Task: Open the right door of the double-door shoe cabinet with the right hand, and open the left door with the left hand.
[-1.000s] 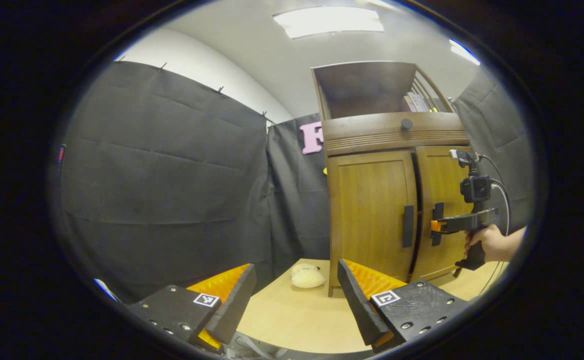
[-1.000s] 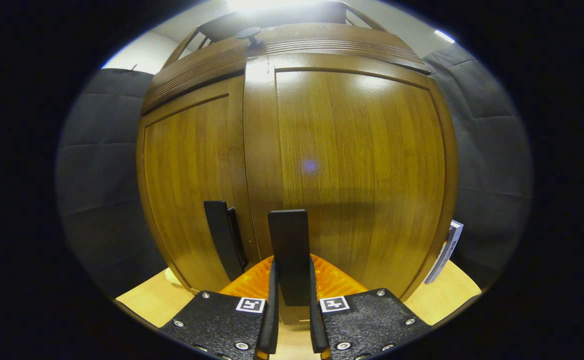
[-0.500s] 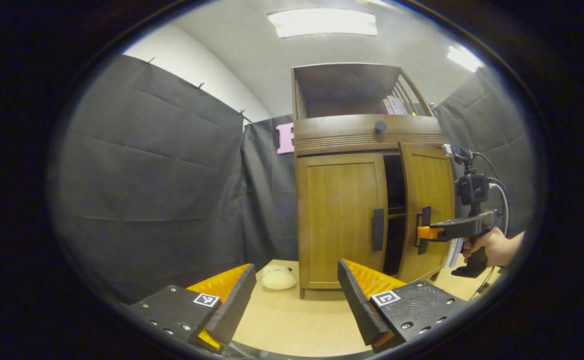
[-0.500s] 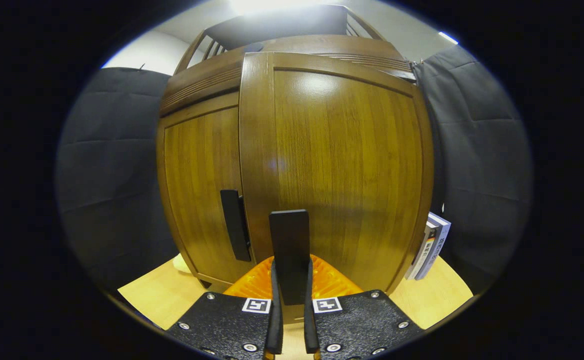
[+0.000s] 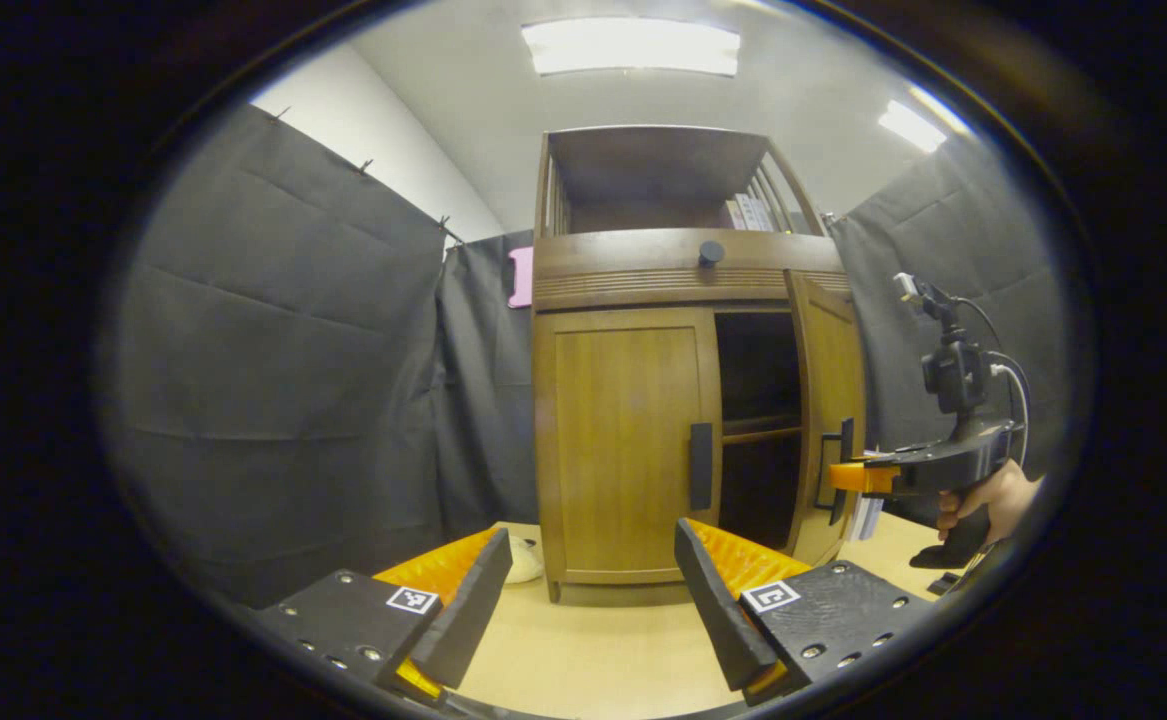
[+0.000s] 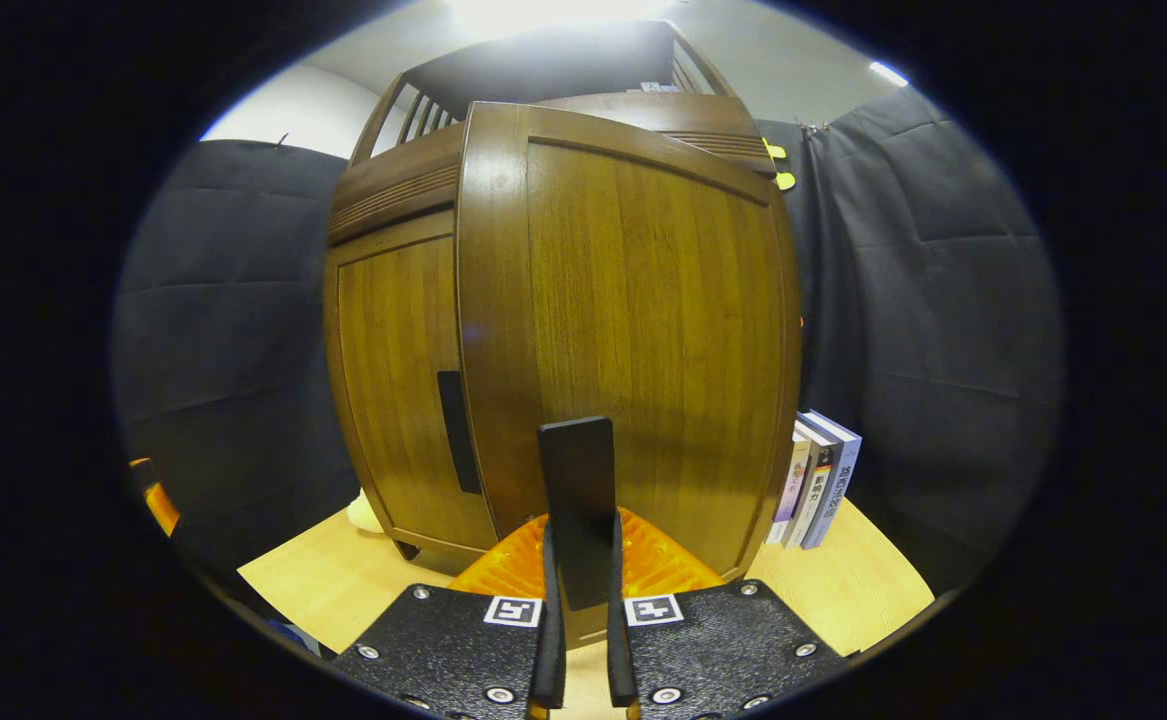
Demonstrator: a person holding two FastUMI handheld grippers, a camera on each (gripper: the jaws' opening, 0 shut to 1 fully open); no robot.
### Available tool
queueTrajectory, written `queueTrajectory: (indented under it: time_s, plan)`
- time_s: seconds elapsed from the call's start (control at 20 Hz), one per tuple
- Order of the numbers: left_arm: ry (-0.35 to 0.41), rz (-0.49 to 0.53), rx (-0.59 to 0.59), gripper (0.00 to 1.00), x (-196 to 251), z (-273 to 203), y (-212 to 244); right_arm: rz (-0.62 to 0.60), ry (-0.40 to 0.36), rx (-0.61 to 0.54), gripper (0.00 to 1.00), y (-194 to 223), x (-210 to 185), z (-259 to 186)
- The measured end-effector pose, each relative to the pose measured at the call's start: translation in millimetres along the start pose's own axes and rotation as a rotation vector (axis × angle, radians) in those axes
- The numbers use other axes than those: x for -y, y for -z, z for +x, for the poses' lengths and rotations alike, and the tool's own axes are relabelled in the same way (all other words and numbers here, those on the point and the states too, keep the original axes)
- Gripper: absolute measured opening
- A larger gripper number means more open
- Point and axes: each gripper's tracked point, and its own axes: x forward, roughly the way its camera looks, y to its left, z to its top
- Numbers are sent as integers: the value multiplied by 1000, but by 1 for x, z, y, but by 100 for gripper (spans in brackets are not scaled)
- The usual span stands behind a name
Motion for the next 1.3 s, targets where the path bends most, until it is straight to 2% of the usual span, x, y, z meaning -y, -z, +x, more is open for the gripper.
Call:
queueTrajectory:
  time_s: [0.35, 0.85, 1.1, 1.3]
  plan:
    - [58, -1, 5, 94, 23, 22, -2, 5, 23, -4, 16, 1, 21, -27]
    - [175, -18, 9, 94, 73, 49, -5, -48, 103, 4, 12, 6, 62, -65]
    - [210, -23, 9, 94, 90, 69, -4, -55, 175, 10, 12, 6, 91, -78]
    - [226, -15, 8, 94, 81, 81, 2, -26, 259, 29, 12, 5, 125, -89]
